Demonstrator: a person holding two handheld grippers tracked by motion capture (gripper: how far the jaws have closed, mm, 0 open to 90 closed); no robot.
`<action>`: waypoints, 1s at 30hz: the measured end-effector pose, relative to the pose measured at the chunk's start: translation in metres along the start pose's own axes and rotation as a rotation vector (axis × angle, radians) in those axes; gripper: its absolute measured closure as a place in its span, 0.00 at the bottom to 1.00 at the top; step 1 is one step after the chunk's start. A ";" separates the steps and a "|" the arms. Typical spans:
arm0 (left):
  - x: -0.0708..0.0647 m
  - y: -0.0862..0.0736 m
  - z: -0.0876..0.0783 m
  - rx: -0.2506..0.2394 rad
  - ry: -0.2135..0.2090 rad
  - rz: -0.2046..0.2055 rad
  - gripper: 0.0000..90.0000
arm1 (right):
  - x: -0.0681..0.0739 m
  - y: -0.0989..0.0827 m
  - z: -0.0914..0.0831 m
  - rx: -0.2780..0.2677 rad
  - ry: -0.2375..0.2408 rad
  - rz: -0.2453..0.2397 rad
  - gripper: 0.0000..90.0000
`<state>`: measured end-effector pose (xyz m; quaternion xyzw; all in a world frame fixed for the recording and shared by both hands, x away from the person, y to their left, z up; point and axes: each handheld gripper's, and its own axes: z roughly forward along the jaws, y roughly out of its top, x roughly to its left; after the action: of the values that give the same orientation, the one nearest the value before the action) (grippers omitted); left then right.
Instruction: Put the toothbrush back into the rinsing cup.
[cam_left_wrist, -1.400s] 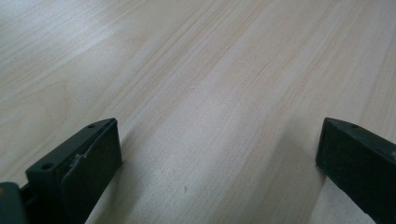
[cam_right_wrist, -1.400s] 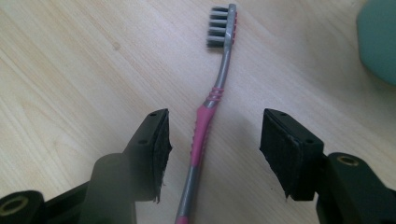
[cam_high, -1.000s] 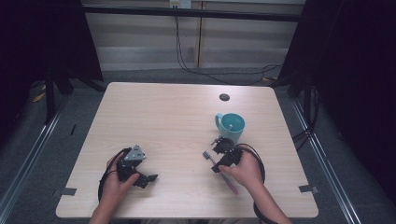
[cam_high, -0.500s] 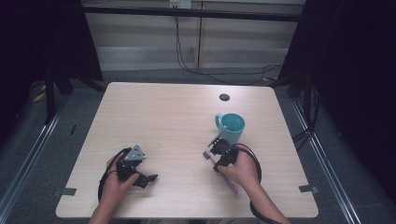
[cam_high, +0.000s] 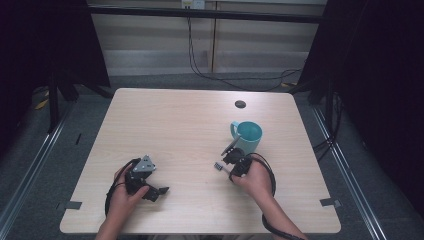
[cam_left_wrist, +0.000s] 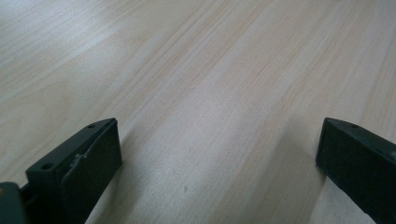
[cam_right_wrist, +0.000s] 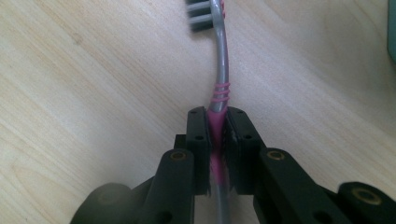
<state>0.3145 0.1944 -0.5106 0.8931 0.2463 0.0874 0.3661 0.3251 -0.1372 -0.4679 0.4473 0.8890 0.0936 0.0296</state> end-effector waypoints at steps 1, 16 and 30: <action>0.000 0.000 0.000 -0.007 0.001 -0.008 0.00 | -0.001 0.000 0.000 -0.005 0.002 0.000 0.90; 0.000 0.000 0.000 -0.002 0.002 -0.002 0.00 | -0.011 -0.014 -0.030 -0.199 0.079 0.046 0.91; -0.001 0.000 0.000 -0.007 0.001 -0.009 0.00 | -0.019 -0.021 -0.060 -0.375 0.095 0.059 0.91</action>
<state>0.3141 0.1940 -0.5109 0.8906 0.2503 0.0869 0.3695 0.3120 -0.1727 -0.4139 0.4550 0.8428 0.2796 0.0675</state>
